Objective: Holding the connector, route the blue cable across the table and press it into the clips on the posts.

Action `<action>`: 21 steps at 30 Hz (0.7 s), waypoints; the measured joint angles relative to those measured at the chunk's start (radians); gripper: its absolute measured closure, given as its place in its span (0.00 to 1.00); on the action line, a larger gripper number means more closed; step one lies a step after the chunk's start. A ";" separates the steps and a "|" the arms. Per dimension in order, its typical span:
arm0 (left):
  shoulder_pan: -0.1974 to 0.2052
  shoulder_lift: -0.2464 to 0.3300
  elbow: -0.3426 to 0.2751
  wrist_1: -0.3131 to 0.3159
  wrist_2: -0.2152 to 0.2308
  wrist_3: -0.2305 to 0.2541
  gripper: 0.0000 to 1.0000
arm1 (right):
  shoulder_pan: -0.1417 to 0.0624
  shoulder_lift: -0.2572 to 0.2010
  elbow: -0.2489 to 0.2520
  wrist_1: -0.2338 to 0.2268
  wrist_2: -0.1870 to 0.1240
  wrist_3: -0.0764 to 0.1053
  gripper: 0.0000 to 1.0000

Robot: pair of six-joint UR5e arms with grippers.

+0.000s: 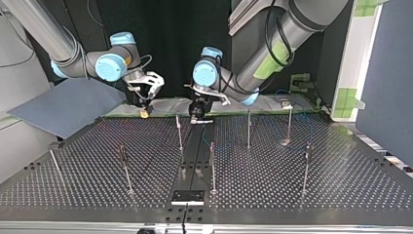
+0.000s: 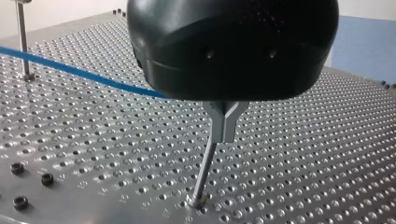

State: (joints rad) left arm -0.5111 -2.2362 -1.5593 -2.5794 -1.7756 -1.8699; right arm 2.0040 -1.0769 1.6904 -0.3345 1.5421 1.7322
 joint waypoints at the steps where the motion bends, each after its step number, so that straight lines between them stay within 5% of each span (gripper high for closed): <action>1: 0.002 -0.006 0.008 -0.007 0.003 0.000 1.00 | -0.003 0.004 -0.003 0.001 -0.001 0.000 1.00; 11: 0.036 -0.084 0.091 -0.089 0.014 0.009 1.00 | -0.029 0.023 -0.030 0.005 -0.010 0.000 1.00; 21: 0.068 -0.097 0.173 -0.121 0.021 0.012 1.00 | -0.049 0.038 -0.076 0.018 -0.016 0.000 1.00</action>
State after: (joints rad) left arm -0.4434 -2.3334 -1.3865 -2.7003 -1.7543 -1.8577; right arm 1.9552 -1.0386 1.6140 -0.3163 1.5257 1.7322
